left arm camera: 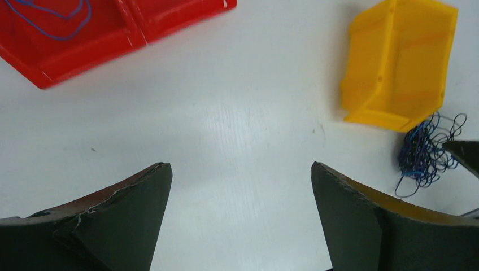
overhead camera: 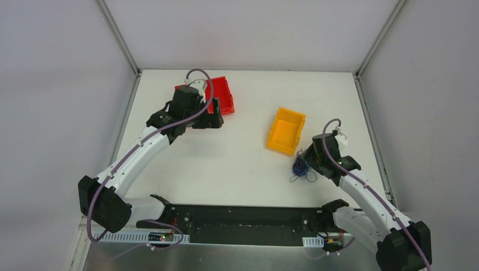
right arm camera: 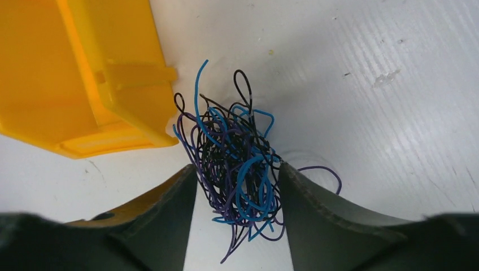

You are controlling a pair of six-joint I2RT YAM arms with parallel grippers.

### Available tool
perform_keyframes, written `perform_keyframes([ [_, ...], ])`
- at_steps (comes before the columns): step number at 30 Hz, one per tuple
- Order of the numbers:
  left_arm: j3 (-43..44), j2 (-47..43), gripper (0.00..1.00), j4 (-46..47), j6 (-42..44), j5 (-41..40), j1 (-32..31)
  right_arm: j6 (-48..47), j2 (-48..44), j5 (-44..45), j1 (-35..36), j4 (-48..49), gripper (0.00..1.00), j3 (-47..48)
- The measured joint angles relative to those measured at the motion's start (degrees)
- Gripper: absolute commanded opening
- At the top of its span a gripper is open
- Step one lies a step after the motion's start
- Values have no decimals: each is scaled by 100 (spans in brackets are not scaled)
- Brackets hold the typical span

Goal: Untangle the cables

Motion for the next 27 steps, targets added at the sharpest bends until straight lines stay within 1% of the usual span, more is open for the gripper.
perform_keyframes([
  [1,-216,-107,97,57,-37,11,-55,13,107,-57,-39,57,49,-2],
  [3,-682,-310,96,195,-127,46,-149,42,343,-140,-68,179,30,-4],
  [4,-894,-400,96,223,-186,74,-179,59,450,-157,-68,232,22,-4],
  [6,-1196,-533,96,302,-247,131,-181,107,619,-195,-70,315,2,-4],
  [7,-1300,-597,96,317,-262,173,-184,125,680,-216,-72,345,0,-4],
  [11,-1572,-885,95,391,-273,219,-181,177,752,-442,-63,334,0,-2],
  [14,-1646,-1106,96,459,-271,249,-181,267,699,-616,114,181,0,35],
  [18,-1709,-1322,97,612,-243,389,-184,551,302,-903,772,-131,0,122],
  [21,-1869,-1486,98,828,-238,549,-181,787,63,-1346,1305,-72,0,186],
  [24,-2015,-1495,97,1023,-247,730,-184,922,149,-1746,1827,345,0,284],
  [27,-2122,-1456,97,1150,-269,868,-184,911,597,-1980,2273,872,0,555],
])
